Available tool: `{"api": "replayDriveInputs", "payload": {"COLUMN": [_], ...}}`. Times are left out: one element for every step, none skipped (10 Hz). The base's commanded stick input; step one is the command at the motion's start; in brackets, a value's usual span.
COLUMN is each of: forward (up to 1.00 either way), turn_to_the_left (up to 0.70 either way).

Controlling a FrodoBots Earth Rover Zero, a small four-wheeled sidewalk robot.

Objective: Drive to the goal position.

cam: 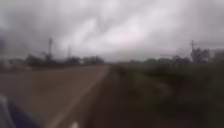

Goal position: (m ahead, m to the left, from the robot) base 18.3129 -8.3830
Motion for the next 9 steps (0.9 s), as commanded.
{"api": "replayDriveInputs", "payload": {"forward": [0.70,0.70,0.70,0.70,0.70,0.70,0.70,0.70,0.70], "turn_to_the_left": [0.00,0.00,0.00,0.00,0.00,0.00,0.00,0.00,0.00]}}
